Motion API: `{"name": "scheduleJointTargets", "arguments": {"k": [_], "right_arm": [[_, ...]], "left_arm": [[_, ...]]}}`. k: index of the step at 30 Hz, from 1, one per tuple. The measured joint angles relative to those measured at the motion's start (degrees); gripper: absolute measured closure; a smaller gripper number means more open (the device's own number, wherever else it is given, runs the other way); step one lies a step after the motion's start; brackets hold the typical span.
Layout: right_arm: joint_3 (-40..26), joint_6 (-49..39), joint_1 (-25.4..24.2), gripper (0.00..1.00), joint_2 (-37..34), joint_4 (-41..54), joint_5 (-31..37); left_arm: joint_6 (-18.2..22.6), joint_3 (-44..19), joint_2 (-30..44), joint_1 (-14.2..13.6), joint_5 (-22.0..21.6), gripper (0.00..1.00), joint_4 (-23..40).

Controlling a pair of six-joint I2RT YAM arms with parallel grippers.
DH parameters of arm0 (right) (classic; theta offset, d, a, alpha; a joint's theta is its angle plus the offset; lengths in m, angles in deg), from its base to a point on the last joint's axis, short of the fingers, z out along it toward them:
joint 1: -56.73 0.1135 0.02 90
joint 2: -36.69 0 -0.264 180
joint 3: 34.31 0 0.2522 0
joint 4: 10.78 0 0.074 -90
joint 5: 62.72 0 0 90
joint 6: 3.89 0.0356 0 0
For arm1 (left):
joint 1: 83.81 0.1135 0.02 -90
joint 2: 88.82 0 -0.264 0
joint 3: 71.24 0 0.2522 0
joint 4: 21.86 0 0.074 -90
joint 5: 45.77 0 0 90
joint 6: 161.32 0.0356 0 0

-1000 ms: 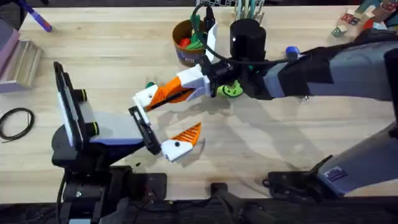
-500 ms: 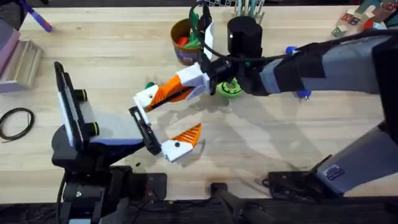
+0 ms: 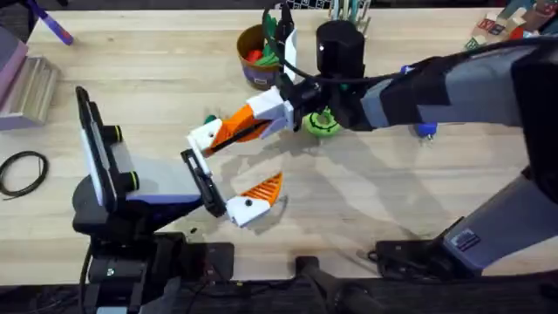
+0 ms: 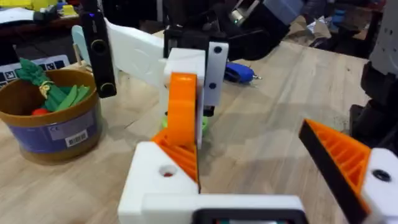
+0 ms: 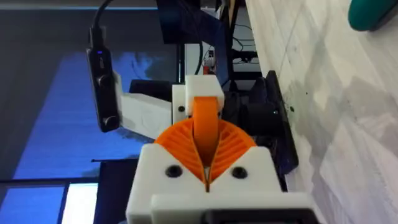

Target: Pick up the gripper from the table and insert it into the empty holder that is missing its gripper. Then pick up a screw, insert it into the mounting hole, and use the screwdriver to tighten it. Finally, clean up the table by picking up the vegetable and placing it into the bucket.

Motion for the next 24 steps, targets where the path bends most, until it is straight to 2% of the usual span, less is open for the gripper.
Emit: {"name": "scheduleJointTargets", "arguments": {"k": [24], "right_arm": [[-0.03,-0.34,0.23,0.994,0.0,0.0,-0.5]], "left_arm": [[0.22,0.0,-0.01,0.0,0.23,0.015,0.01]]}}
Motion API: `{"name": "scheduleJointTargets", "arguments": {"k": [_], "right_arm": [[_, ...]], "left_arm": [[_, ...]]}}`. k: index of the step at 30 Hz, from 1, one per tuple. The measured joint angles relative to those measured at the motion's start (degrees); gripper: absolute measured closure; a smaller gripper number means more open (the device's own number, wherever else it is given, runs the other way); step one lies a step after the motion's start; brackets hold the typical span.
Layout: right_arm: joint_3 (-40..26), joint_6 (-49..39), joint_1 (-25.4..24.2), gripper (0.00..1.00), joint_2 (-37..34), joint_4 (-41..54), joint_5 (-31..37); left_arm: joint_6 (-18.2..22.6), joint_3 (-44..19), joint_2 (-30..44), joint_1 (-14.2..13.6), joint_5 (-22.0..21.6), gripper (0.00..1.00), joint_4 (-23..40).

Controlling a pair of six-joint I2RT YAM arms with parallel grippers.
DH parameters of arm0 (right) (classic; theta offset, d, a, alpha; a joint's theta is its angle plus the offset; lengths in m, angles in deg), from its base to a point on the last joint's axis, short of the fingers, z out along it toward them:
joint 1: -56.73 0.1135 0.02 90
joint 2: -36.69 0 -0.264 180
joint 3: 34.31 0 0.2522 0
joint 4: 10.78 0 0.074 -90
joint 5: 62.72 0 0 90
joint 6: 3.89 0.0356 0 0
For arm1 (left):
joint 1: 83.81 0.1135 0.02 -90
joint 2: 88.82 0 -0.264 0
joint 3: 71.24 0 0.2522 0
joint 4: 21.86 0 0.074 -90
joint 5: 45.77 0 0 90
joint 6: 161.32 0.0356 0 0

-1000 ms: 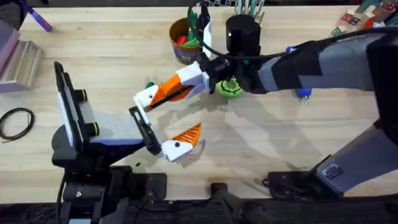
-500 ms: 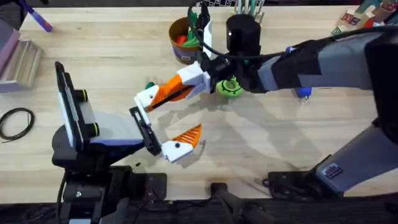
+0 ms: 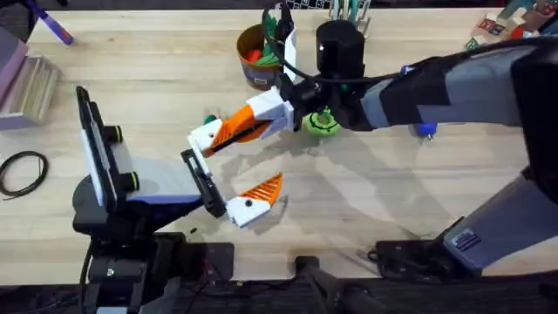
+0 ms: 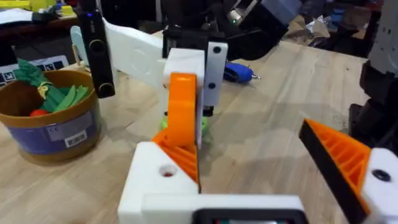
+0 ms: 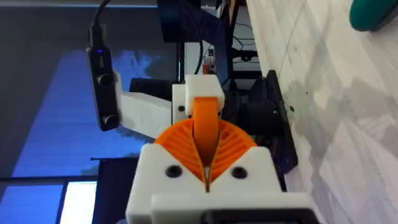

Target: Pick up the gripper from the table and insert it into the empty holder that is missing its gripper. Then pick up a screw, insert it into the mounting hole, and use the screwdriver to tighten it. Finally, clean up the table by picking up the vegetable and placing it into the bucket.

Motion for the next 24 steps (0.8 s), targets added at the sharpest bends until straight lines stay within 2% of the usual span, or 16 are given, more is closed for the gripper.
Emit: {"name": "scheduleJointTargets", "arguments": {"k": [24], "right_arm": [[-0.15,0.02,0.4,0.994,0.0,0.0,1.08]], "left_arm": [[-0.02,0.0,0.01,0.0,-0.66,0.015,-0.06]]}}
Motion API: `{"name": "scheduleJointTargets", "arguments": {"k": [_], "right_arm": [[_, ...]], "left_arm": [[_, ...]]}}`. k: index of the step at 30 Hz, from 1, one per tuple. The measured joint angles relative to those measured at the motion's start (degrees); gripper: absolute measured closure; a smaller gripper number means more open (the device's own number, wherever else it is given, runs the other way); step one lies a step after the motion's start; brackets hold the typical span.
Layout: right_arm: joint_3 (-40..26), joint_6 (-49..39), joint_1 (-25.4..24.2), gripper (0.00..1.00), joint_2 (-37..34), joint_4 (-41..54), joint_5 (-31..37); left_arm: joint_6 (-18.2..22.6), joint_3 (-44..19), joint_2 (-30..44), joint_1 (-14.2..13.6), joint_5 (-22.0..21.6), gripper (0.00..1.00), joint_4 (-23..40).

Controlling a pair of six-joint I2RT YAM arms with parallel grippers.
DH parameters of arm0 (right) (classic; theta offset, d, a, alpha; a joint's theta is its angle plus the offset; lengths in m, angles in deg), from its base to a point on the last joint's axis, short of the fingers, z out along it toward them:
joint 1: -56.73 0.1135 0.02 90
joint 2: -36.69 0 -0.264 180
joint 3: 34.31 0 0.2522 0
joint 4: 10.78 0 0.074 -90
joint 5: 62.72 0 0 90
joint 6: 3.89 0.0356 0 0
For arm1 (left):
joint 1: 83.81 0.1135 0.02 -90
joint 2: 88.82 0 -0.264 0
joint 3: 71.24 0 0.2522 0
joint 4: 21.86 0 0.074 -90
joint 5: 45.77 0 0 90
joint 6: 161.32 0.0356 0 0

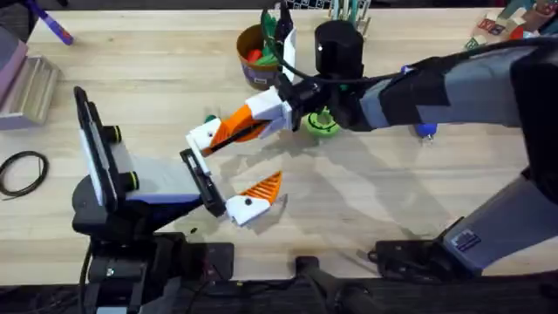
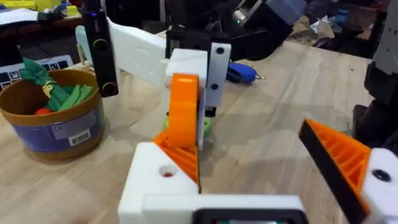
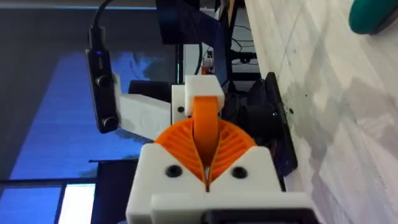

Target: Pick up the gripper from the table and insert it into the empty holder that is missing its gripper. Then pick up a screw, insert it into the mounting hole, and use the screwdriver to tighten it. Finally, clean up the table by picking up the vegetable and placing it into the bucket.

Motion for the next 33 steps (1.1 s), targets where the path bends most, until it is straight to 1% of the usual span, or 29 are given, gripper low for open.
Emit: {"name": "scheduleJointTargets", "arguments": {"k": [3,4,7,9,10,12,20,23,25,27,31,33], "right_arm": [[0.0,0.04,0.0,0.984,0.0,0.02,0.0],[0.0,0.21,0.0,0.892,0.0,0.07,-0.01],[-0.14,0.17,0.78,0.449,0.0,0.02,0.81],[-0.26,0.15,1.34,0.172,0.0,0.02,1.07],[-0.26,0.0,1.56,0.105,0.0,-0.02,1.12],[-0.31,-0.02,1.75,0.081,0.0,-0.02,1.28],[-0.37,-0.04,1.75,0.08,0.0,0.16,1.54],[-0.62,-1.08,1.75,0.08,0.17,3.74,2.5],[-0.63,-3.36,1.75,0.079,1.3,9.66,3.73],[-0.63,-6.64,1.75,0.08,3.88,17.31,5.3],[-0.68,-16.05,1.51,0.08,11.67,35.24,10.03],[-0.7,-21.09,1.06,0.08,16.15,43.33,13.41]], "left_arm": [[0.0,0.0,-0.02,0.0,-0.02,0.016,0.0],[0.02,0.0,-0.01,0.01,-0.07,0.015,0.0],[0.02,-0.02,0.0,-0.22,1.1,0.015,0.09],[0.02,-0.02,0.0,-0.24,1.44,0.015,0.11],[0.02,-0.02,0.0,-0.24,1.56,0.015,0.13],[0.02,-0.02,-0.02,-0.24,1.75,0.015,0.15],[0.02,-0.02,-0.02,-0.24,1.91,0.016,0.2],[0.02,-0.02,-0.02,-0.24,1.92,0.016,0.2],[0.02,-0.02,-0.02,-0.24,1.93,0.015,0.2],[0.02,-0.02,-0.02,-0.24,1.93,0.015,0.21],[0.02,-0.02,-0.01,-0.24,1.95,0.015,0.21],[0.02,-0.02,-0.02,-0.24,1.95,0.015,0.22]]}}
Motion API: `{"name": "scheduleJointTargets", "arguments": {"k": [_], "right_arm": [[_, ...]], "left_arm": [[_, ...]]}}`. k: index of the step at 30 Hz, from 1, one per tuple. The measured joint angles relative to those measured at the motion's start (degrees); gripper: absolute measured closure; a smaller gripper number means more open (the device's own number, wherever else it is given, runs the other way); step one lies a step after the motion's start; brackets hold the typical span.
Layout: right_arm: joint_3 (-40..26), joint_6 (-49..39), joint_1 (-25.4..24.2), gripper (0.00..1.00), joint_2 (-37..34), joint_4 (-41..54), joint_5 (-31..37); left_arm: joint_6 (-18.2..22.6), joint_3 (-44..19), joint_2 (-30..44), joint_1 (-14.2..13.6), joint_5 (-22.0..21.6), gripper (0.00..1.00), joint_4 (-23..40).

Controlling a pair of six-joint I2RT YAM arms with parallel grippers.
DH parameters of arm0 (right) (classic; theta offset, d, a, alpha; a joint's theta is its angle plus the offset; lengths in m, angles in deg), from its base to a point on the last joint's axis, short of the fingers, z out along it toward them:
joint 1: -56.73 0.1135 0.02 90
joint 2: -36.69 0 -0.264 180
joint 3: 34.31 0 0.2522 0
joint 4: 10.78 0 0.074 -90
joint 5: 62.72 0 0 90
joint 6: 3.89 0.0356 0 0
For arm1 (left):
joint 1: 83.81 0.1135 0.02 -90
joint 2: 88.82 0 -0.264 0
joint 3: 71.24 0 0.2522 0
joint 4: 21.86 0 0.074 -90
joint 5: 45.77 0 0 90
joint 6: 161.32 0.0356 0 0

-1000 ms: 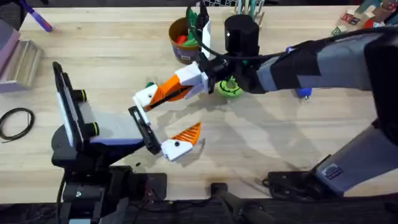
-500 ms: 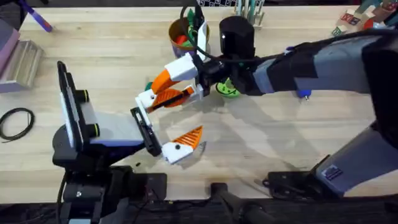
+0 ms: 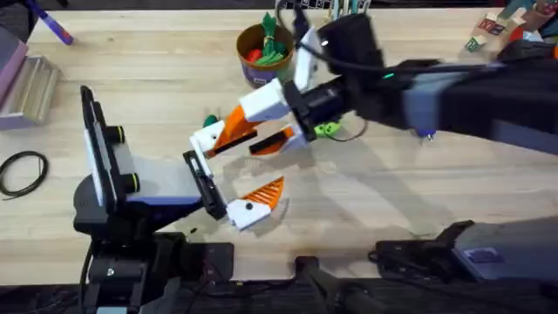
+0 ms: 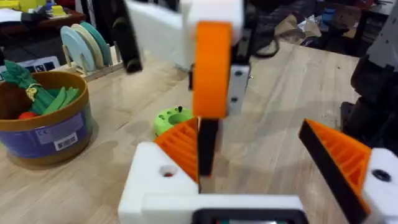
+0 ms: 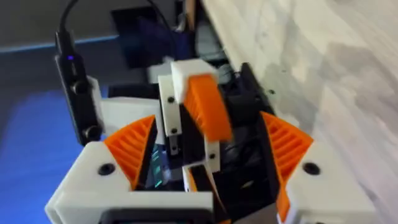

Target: Pick up the gripper from the table and insert it into the empty holder that is missing its gripper. Then pick up a screw, insert it into the mounting hole, and use the screwdriver to tighten it. Finally, clean up the table by picking up the vegetable and placing it into the bucket.

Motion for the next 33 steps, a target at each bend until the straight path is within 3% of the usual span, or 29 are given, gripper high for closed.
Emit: {"name": "scheduleJointTargets", "arguments": {"k": [6,15,21,28,33], "right_arm": [[0.0,-10.5,-3.82,0.079,12.57,15.31,11.11],[-0.4,-21.05,-15.26,0.08,24.92,34.84,29.01],[-7.05,-27.75,-18.6,0.08,25.27,50.39,40.75],[-17.49,-32.44,-18.61,0.08,24.49,59.47,53.84],[-24.98,-33.23,-17.88,0.08,18.68,66.66,61.03]], "left_arm": [[0.0,0.0,-0.01,0.0,0.0,0.015,0.0],[0.0,0.0,0.0,0.0,0.0,0.015,0.0],[0.0,0.0,-0.01,0.0,0.0,0.015,0.0],[0.0,0.0,-0.01,0.0,0.0,0.015,0.0],[0.0,0.0,0.01,0.0,0.0,0.014,0.0]]}}
